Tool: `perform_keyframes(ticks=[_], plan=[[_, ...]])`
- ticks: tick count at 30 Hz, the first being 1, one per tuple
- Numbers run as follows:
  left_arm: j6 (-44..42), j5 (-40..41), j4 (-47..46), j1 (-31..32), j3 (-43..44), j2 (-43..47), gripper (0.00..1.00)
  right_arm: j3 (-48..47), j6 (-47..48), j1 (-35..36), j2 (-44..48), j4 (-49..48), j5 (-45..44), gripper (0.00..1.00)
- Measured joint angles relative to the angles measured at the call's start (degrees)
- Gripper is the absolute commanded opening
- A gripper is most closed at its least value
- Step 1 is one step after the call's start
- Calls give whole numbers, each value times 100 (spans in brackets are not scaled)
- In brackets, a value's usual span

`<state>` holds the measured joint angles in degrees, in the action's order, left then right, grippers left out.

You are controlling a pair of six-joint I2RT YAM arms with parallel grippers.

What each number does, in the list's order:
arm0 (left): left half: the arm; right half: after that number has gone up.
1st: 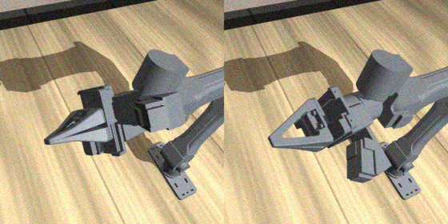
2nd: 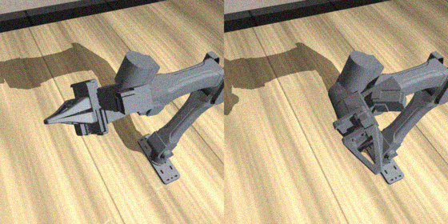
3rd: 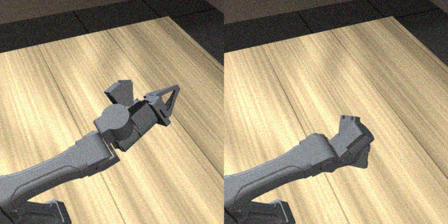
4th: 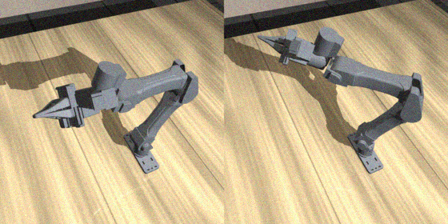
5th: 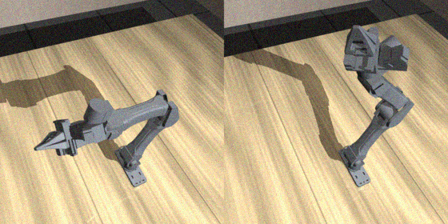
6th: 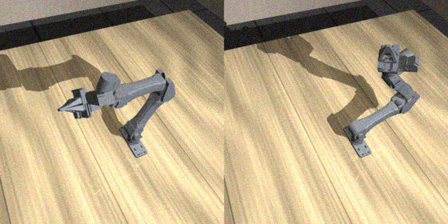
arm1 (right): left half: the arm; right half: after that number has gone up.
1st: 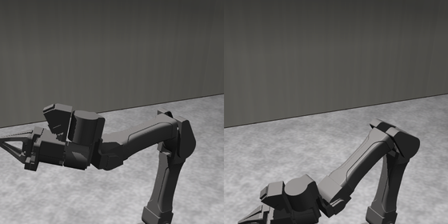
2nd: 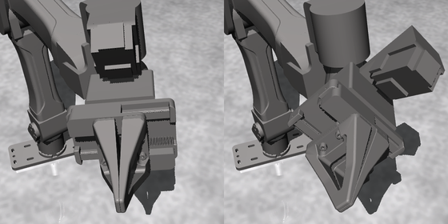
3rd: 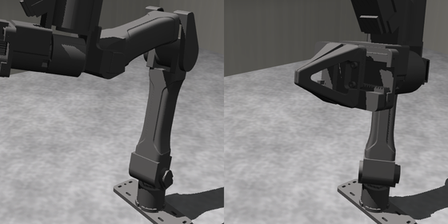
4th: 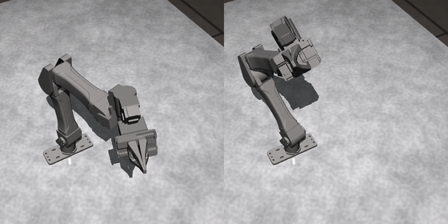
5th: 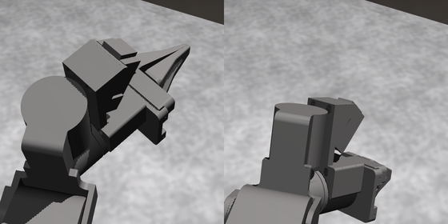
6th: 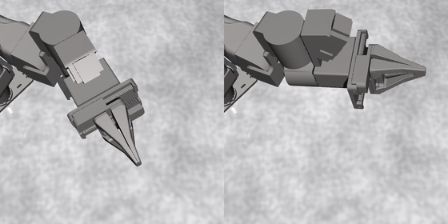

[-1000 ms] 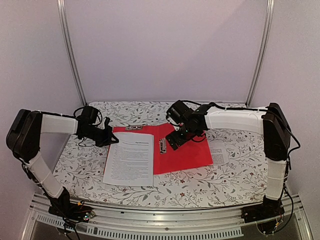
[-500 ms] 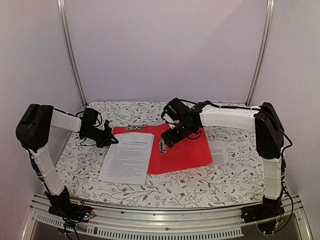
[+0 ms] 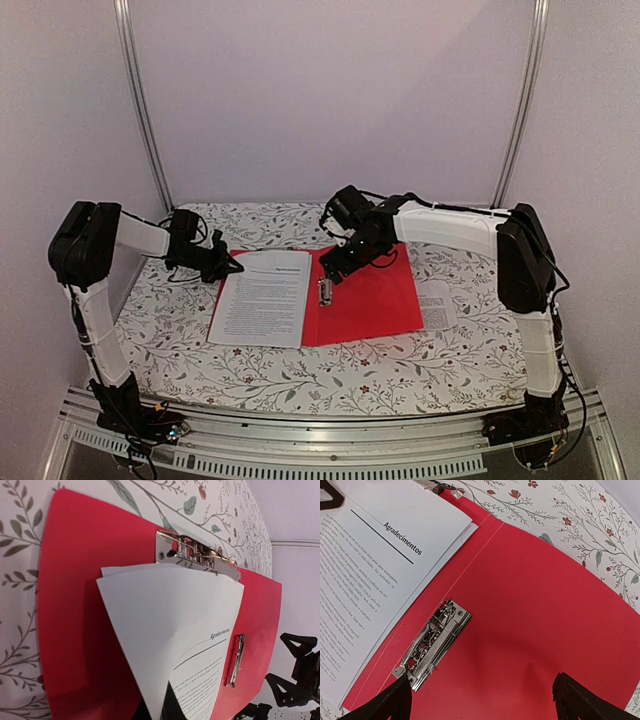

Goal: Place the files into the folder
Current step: Place the file on the spring clip of the folder.

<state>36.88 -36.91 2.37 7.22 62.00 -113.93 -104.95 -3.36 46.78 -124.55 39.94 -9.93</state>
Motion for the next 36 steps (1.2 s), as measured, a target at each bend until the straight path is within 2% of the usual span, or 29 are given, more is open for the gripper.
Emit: perform_keyframes(ticks=[12,28,33,36], plan=[[-184,66,636,0,221,-22,8,-442,70,-101,-234,170,83,99],[-17,96,509,0,208,-195,7,-544,81,-111,-422,254,234,99],[44,92,365,0,254,-243,8,-549,81,-111,-422,260,264,99],[85,90,267,0,258,-247,12,-562,81,-111,-422,273,284,99]])
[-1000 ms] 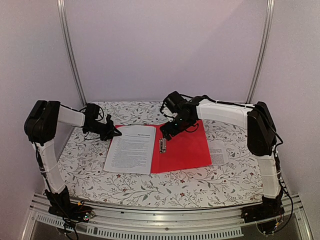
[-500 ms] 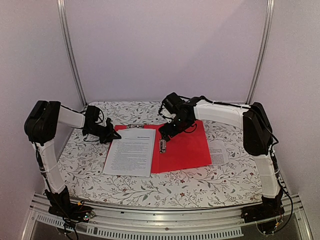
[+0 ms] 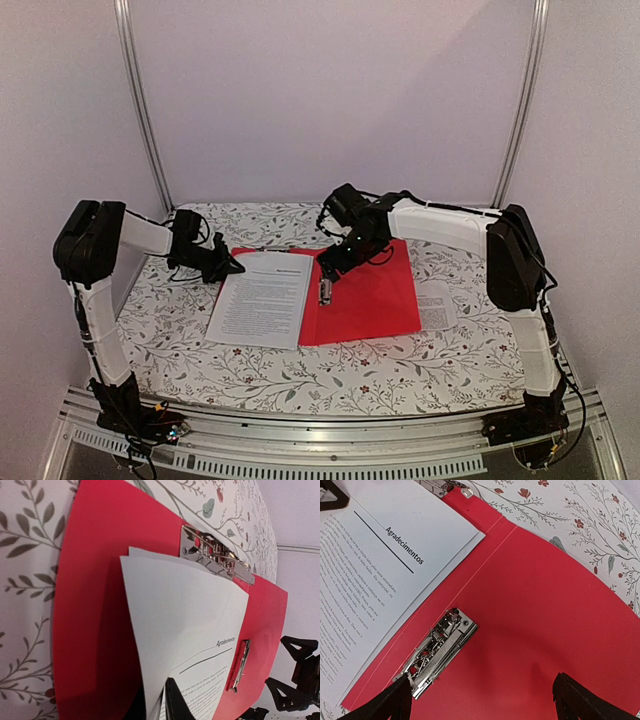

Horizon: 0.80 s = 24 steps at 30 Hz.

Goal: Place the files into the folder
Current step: Place the file on the spring clip of the folder.

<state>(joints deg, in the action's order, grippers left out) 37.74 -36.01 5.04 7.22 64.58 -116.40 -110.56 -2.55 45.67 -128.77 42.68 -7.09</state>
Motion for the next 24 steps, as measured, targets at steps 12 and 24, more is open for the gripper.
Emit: perform_keyframes(ticks=[12,24], plan=[[201,-275,-350,-9,0,-125,35,-157,-7,0,-7,72,50,99],[455,-603,-778,-177,-90,-149,37,-160,-90,0,-9,111,177,99]])
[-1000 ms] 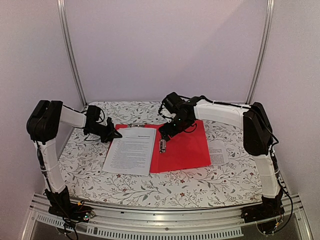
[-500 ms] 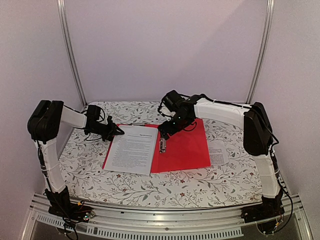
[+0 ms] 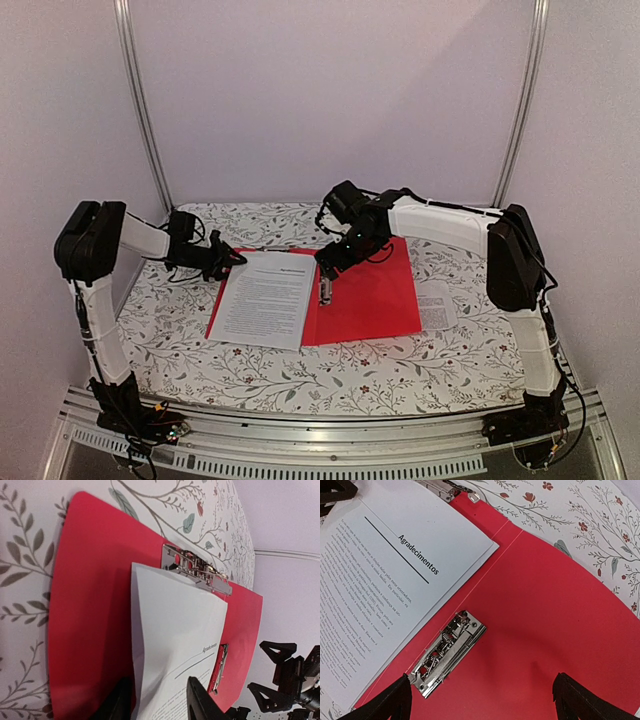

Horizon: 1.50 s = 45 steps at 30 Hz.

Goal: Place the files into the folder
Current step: Place the file on the spring clip of the folder.

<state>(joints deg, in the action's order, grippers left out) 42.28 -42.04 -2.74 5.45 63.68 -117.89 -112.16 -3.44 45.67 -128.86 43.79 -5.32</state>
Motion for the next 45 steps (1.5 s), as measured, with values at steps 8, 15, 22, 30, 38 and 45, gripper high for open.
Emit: perform_keyframes(ticks=[8,15,22,30,38,45], plan=[[249,-177,-332,-131,-96,-55,25,0,-20,0,0,2,9,99],[407,-295,-551,-133,-98,-205,13,0,-20,0,0,42,9,99],[485,-387,-651,-136,-98,-227,2,-7,-20,0,0,85,11,99],[514,-426,-839,-201,-151,-225,0,-111,-20,0,-59,114,15,99],[514,-374,-859,-330,-227,-225,0,-129,-17,0,-120,151,35,99],[595,-304,-894,-339,-240,-225,0,-179,-20,0,-140,173,39,99]])
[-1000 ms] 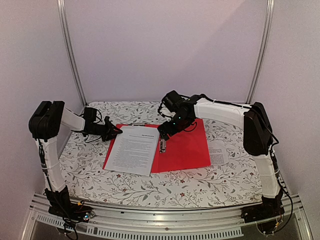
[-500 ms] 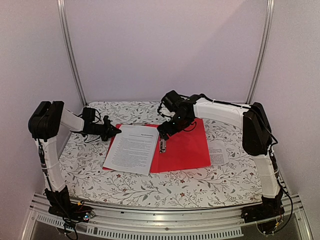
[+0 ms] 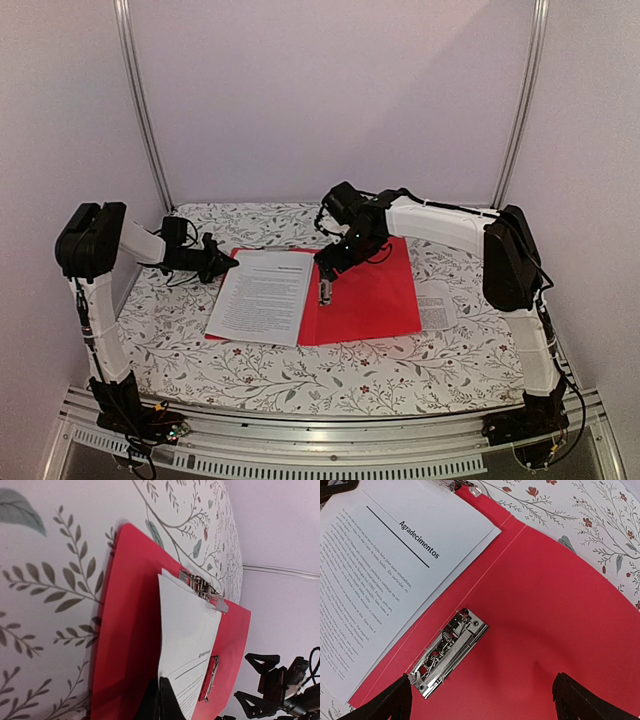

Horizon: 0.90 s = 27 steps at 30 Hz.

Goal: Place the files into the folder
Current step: Place the file on the spring clip of the folder.

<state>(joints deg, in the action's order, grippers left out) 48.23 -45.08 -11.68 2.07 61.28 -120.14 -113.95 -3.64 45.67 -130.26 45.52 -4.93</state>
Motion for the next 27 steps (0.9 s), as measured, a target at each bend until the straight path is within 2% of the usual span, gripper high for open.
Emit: perform_keyframes(ticks=[27], plan=[[385,378,-337,28,-205,11,0,0,0,0,0,39,0,99]])
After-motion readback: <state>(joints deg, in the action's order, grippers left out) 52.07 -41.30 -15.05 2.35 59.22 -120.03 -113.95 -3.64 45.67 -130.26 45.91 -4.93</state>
